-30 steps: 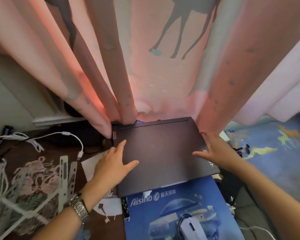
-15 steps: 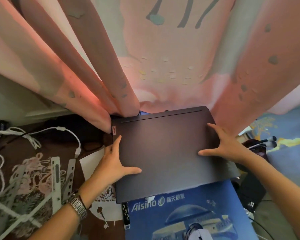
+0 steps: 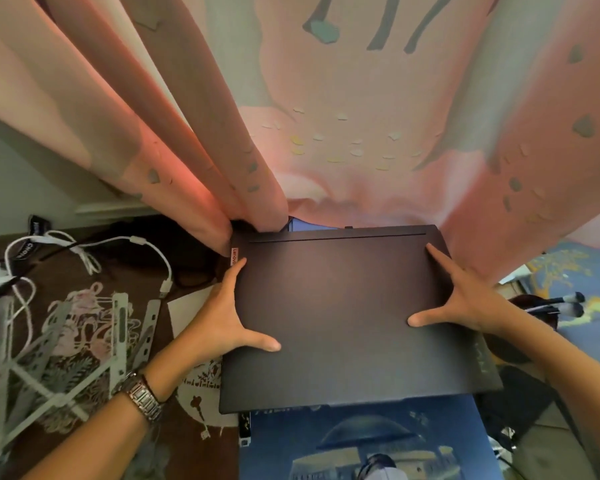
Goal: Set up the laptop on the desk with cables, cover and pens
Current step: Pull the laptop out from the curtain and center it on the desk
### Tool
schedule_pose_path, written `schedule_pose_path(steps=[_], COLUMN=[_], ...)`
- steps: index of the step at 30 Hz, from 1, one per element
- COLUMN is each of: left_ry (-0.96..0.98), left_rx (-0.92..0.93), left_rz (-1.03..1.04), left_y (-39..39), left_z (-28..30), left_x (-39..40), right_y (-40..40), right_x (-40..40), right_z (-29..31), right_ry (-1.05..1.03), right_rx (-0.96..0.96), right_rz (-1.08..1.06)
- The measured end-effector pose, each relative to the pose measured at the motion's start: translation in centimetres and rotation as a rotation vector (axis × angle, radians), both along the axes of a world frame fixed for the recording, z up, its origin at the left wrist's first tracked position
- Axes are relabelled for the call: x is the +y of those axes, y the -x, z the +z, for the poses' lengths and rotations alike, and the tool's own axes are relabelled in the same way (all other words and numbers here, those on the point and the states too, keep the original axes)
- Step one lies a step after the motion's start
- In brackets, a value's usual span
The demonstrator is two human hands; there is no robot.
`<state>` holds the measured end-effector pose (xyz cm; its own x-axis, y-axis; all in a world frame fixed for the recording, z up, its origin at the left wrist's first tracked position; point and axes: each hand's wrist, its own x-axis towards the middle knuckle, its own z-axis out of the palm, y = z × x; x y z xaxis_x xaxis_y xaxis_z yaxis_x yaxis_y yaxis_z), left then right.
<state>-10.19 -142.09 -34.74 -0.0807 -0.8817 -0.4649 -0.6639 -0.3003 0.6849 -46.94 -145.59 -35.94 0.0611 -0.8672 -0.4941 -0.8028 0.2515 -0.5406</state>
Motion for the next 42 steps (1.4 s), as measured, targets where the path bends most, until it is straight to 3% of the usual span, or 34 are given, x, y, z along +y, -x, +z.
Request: schedule_pose_path(steps=[7, 16, 24, 35, 42], left_ry=[0.019, 0.122, 0.19, 0.231, 0.24], left_rx=[0.02, -0.028, -0.044, 0.044, 0.071], left_rz=[-0.048, 0.016, 0.081, 0.078, 0.077], left_y=[-1.3, -6.9, -15.9, -31.9, -36.3], left_z=[2.8, 6.6, 8.1, 6.1, 4.3], left_x=[4.6, 9.2, 11.7, 12.0, 12.1], right_y=[-0.3, -6.2, -16.7, -32.7, -38.2], right_x=[3.7, 6.4, 7.4, 11.6, 12.8], right_z=[4.1, 6.8, 8.9, 6.8, 5.7], right_ry=[0.091, 0.114, 0.205, 0.255, 0.252], right_rx=[-0.053, 0.027, 0.018, 0.026, 0.003], right_rz=[0.044, 0.12, 0.131, -0.005, -0.038])
